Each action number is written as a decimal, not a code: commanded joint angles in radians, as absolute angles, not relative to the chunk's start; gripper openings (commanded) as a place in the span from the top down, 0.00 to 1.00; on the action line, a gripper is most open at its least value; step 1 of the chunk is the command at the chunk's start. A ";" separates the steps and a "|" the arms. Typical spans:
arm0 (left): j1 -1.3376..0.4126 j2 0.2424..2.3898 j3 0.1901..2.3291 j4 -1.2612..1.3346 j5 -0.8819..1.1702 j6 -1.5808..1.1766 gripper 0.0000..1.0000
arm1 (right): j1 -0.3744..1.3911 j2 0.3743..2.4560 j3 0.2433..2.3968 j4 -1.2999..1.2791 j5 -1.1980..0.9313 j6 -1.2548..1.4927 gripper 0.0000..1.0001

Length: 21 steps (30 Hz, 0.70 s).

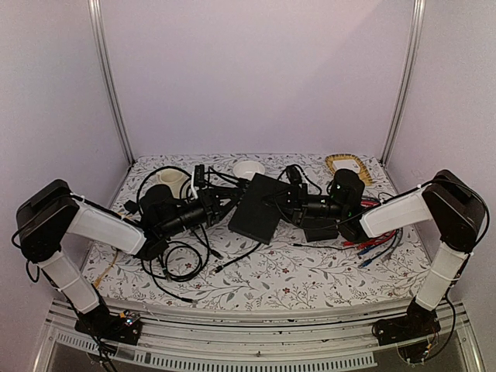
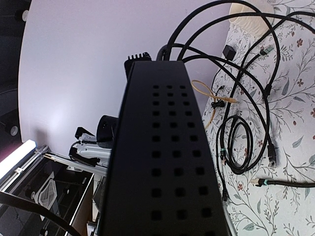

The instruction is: Pull the plug from the switch port

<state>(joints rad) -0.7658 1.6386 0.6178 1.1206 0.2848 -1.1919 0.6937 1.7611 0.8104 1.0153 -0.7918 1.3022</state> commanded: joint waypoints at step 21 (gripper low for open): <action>-0.805 1.585 0.641 0.932 0.173 -1.174 1.00 | 0.696 1.757 0.830 1.114 -0.798 1.290 0.98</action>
